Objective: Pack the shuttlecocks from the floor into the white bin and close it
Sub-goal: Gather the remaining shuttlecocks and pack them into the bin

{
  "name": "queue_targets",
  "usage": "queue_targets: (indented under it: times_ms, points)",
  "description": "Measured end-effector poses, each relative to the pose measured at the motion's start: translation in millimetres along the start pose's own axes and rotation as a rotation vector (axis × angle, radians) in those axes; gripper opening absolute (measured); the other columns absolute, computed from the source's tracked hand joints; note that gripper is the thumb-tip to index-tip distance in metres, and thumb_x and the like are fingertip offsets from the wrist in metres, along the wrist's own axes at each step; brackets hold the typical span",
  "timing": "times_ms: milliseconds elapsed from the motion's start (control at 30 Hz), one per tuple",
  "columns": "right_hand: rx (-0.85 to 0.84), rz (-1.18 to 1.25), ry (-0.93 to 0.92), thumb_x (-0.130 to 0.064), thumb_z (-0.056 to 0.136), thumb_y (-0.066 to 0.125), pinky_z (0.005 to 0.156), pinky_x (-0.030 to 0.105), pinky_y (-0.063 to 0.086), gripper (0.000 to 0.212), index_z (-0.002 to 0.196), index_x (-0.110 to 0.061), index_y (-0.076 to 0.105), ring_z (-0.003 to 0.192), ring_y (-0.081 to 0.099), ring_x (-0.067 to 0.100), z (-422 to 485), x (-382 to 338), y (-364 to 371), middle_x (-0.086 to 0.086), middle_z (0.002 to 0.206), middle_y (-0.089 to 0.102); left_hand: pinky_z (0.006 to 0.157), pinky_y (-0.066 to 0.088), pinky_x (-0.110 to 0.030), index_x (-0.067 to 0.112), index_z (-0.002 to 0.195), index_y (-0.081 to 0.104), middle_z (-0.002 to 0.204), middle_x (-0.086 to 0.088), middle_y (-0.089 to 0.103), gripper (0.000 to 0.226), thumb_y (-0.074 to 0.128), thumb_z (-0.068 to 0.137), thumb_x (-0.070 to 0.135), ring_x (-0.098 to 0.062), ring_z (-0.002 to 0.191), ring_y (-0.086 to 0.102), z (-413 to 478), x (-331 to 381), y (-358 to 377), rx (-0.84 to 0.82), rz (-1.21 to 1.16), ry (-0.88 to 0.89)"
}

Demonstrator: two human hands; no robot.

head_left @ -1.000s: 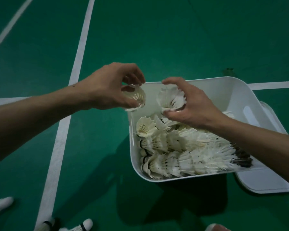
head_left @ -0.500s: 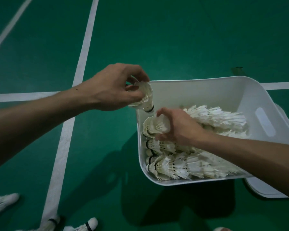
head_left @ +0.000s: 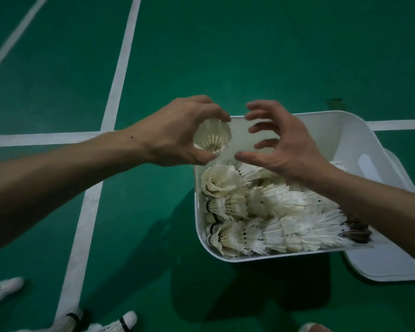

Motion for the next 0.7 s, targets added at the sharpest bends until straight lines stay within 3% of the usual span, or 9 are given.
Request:
queue_targets:
  times_ms: [67, 233, 367, 533, 700]
  points:
    - [-0.005, 0.023, -0.058, -0.041, 0.059, 0.084, 0.080, 0.026, 0.057, 0.088, 0.134, -0.033, 0.039, 0.104, 0.058, 0.004, -2.8, -8.1, -4.2, -0.008, 0.123, 0.052, 0.095, 0.042, -0.024, 0.022, 0.135, 0.047, 0.133, -0.001, 0.046, 0.069, 0.075, 0.073, 0.032, -0.005, 0.106, 0.040, 4.1, 8.2, 4.2, -0.011, -0.006, 0.025]
    - [-0.111, -0.027, -0.070, -0.017, 0.062, 0.089, 0.079, 0.030, 0.058, 0.097, 0.141, -0.032, 0.034, 0.100, 0.060, 0.007, -9.5, -10.5, -1.7, -0.006, 0.127, 0.050, 0.096, 0.042, -0.023, 0.022, 0.137, 0.037, 0.134, -0.002, 0.048, 0.083, 0.082, 0.068, 0.029, -0.006, 0.108, 0.045, 9.8, 19.9, 16.5, -0.038, -0.013, 0.065]
    - [-0.182, -0.024, -0.030, -0.020, 0.059, 0.091, 0.075, 0.024, 0.058, 0.106, 0.140, -0.044, 0.027, 0.096, 0.062, 0.005, -14.3, -9.2, -2.2, -0.010, 0.118, 0.053, 0.093, 0.052, -0.032, 0.021, 0.127, 0.029, 0.126, -0.007, 0.054, 0.081, 0.082, 0.066, 0.033, -0.017, 0.107, 0.057, 8.0, 23.4, 24.8, -0.039, -0.072, 0.049]
    - [-0.181, -0.133, 0.018, -0.025, 0.065, 0.087, 0.081, 0.025, 0.057, 0.089, 0.138, -0.036, 0.038, 0.092, 0.062, 0.008, -10.9, -0.6, 0.4, -0.005, 0.112, 0.053, 0.094, 0.050, -0.026, 0.020, 0.122, 0.035, 0.126, -0.002, 0.051, 0.076, 0.079, 0.064, 0.040, -0.012, 0.108, 0.055, 8.9, 15.9, 22.5, -0.039, -0.151, -0.009]
    - [-0.187, -0.101, 0.194, -0.027, 0.065, 0.085, 0.077, 0.037, 0.060, 0.067, 0.123, -0.037, 0.052, 0.094, 0.062, 0.014, -6.2, 28.0, 6.4, -0.002, 0.121, 0.053, 0.098, 0.030, -0.020, 0.023, 0.127, 0.046, 0.132, 0.004, 0.047, 0.074, 0.067, 0.066, 0.059, -0.003, 0.112, 0.039, -0.4, -3.0, 14.3, -0.050, 0.004, 0.002]
Point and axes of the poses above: each hand's wrist, its own z-axis towards the middle knuckle, its own y-axis out of the palm, x = y × z, the point moved 4 cm from there along z, towards the middle knuckle
